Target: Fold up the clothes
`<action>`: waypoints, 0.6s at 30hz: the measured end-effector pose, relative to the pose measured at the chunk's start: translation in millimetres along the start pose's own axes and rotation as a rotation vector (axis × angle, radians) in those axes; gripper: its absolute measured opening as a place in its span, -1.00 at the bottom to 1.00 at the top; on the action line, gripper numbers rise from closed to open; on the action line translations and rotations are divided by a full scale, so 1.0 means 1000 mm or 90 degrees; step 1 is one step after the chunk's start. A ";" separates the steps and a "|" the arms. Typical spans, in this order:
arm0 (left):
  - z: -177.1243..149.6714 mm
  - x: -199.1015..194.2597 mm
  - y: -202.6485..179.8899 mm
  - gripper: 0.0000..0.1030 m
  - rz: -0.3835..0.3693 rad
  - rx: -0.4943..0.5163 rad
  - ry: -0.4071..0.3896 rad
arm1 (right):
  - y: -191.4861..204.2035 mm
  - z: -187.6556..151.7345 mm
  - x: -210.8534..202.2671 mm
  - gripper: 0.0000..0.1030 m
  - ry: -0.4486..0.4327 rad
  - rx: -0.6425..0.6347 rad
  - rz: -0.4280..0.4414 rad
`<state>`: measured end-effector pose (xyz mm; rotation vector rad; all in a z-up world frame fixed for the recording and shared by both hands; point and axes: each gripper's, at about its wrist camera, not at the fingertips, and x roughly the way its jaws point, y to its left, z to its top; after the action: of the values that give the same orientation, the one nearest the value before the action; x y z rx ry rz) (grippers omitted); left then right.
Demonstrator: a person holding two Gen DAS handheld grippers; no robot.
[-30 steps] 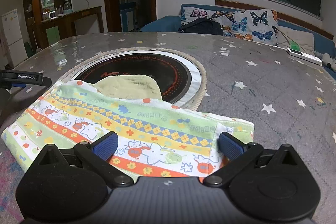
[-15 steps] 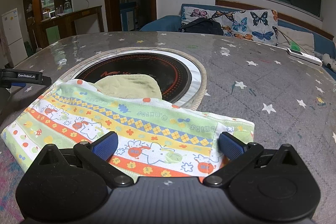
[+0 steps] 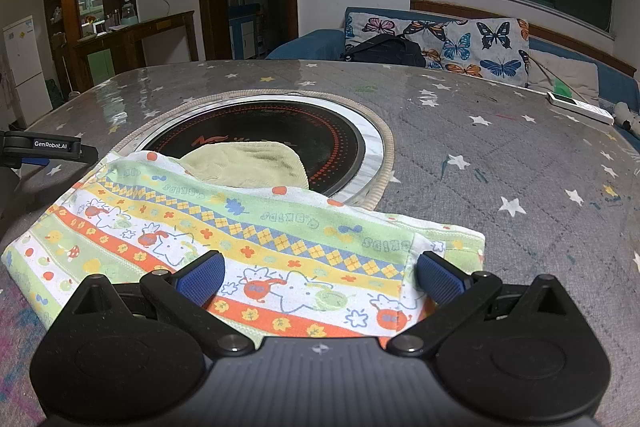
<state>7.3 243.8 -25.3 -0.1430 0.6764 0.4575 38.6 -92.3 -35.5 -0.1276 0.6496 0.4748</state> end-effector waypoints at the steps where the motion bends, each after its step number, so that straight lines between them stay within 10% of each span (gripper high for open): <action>1: 0.000 0.000 0.000 1.00 0.000 0.000 0.000 | 0.000 0.000 0.000 1.00 0.000 0.000 0.000; 18: 0.000 0.000 0.000 1.00 0.000 0.000 0.000 | 0.001 -0.001 -0.001 1.00 0.000 0.000 0.000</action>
<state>7.2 244.0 -25.1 -0.1428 0.6765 0.4572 37.3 -92.0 -35.8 -0.1279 0.6490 0.4751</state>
